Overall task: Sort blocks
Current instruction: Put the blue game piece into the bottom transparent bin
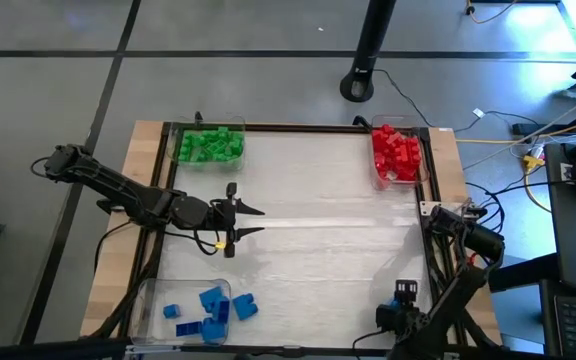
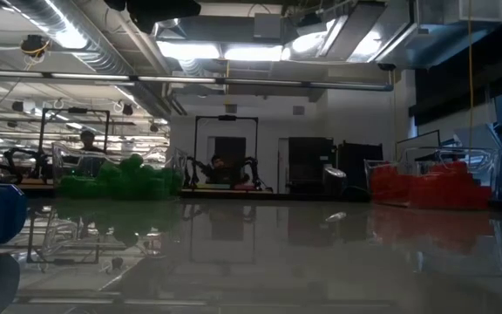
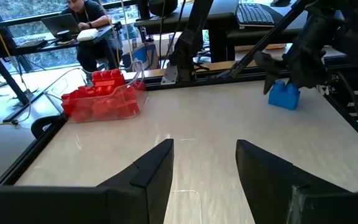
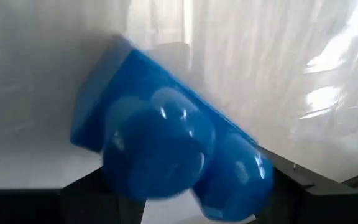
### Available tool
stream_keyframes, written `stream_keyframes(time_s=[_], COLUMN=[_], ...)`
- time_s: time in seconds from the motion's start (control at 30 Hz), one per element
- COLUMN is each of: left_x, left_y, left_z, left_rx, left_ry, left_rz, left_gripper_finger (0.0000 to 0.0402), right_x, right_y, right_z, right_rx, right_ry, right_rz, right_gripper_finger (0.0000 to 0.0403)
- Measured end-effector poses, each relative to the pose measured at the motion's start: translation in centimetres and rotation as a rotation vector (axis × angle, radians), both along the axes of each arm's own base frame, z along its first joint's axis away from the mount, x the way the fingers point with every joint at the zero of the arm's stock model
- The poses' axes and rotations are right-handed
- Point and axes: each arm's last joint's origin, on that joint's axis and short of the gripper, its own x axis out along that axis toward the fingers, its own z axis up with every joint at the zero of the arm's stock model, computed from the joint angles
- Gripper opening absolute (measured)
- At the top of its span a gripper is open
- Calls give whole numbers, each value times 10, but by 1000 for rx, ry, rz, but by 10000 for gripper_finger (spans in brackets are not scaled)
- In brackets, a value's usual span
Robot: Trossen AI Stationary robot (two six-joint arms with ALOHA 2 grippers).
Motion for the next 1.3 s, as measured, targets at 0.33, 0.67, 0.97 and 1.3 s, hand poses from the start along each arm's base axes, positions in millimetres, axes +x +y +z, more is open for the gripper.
stream_keyframes(time_s=[0.33, 0.67, 0.97, 1.3], left_x=[0, 0, -1, -1], left_y=[0, 0, 0, 0], left_z=[0, -1, -2, -3], left_rx=[1, 2, -9, -2], left_ry=[5, 12, 23, 28], left_rz=[0, 1, 5, 3], left_gripper_finger=[164, 164, 164, 164], right_x=[38, 60, 66, 67], right_y=[-26, -32, -26, -26], right_z=[-1, 35, 44, 28], right_rx=[-64, -51, -32, -16], right_ry=[-28, 115, 178, 147], right_rz=[149, 283, 687, 849], right_gripper_finger=[230, 230, 230, 229])
